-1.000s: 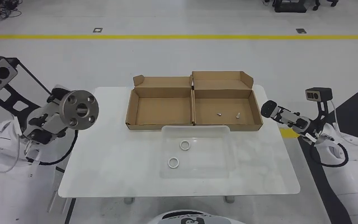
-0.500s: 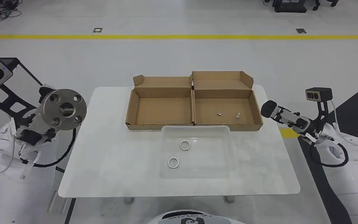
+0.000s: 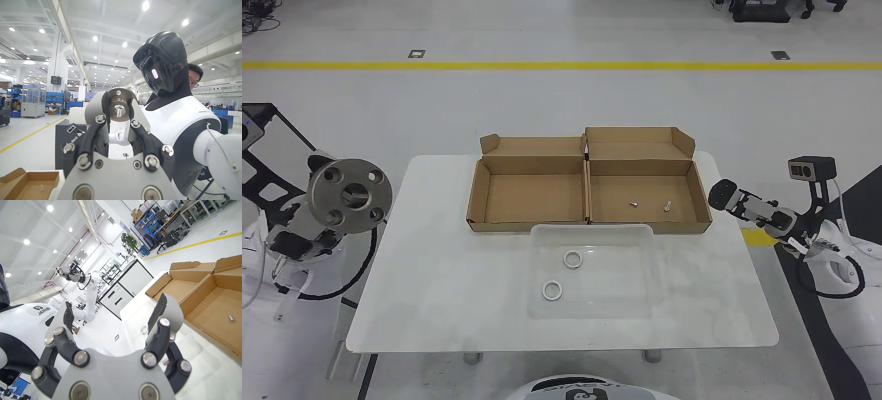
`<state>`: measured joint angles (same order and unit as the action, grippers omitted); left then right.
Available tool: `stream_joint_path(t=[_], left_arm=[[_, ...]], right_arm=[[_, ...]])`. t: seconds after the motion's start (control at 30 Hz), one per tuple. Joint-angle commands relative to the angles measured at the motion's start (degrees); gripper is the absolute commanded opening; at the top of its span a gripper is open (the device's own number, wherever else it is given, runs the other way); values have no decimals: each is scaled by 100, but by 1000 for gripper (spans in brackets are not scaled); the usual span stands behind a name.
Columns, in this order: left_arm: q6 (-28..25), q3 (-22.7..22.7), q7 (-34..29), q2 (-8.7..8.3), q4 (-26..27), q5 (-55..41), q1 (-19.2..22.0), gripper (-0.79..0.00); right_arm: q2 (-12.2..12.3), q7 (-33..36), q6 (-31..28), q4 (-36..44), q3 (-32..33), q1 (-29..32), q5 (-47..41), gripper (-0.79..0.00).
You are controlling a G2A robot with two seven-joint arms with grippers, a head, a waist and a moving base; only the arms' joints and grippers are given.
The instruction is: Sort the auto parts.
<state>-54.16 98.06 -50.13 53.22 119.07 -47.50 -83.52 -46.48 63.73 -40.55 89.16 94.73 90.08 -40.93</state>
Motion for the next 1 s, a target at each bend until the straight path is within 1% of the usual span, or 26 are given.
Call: stream_joint_path(t=[0.0, 0.37, 0.47, 0.53, 0.63, 0.83, 0.97], left_arm=[[0, 0, 0, 0, 0, 0, 0, -785], [0, 0, 0, 0, 0, 0, 0, -785], [236, -59, 100, 14, 128, 355, 46, -785], [402, -180, 179, 30, 184, 682, 138, -785], [665, -426, 129, 44, 231, 1277, 311, -785], [1004, -1018, 350, 104, 230, 1910, 650, -785], [1173, -1379, 470, 149, 123, 2385, 1053, -785]], right_arm=[[0, 0, 0, 0, 0, 0, 0, 0], [0, 0, 0, 0, 0, 0, 0, 0], [0, 0, 0, 0, 0, 0, 0, 0], [0, 0, 0, 0, 0, 0, 0, 0], [0, 0, 0, 0, 0, 0, 0, 0], [0, 0, 0, 0, 0, 0, 0, 0], [0, 0, 0, 0, 0, 0, 0, 0]])
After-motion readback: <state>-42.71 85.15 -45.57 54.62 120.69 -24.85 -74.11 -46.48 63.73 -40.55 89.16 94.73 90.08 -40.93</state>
